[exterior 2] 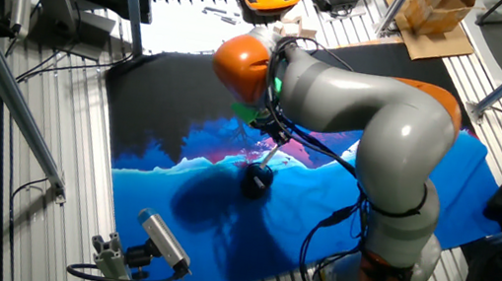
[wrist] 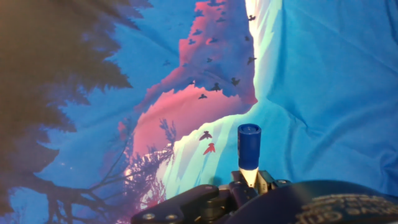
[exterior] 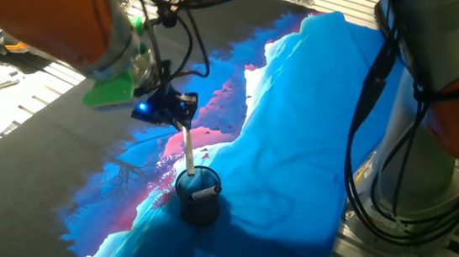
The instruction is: Put the pen into the pen holder
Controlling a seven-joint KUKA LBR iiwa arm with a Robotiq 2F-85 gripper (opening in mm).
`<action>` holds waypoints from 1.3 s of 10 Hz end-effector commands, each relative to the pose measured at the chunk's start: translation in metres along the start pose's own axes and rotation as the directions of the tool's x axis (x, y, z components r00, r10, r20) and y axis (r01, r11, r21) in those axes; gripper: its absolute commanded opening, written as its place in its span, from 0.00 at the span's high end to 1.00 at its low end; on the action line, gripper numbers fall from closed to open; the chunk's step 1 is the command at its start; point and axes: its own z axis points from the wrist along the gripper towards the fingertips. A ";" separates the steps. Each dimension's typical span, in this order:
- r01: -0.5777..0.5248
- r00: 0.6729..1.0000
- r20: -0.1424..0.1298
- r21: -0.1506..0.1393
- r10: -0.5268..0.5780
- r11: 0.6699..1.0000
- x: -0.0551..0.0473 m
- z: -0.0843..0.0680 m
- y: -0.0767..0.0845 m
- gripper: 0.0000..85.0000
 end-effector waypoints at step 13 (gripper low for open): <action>-0.040 0.999 0.013 0.033 0.039 0.999 0.034 0.013 0.009 1.00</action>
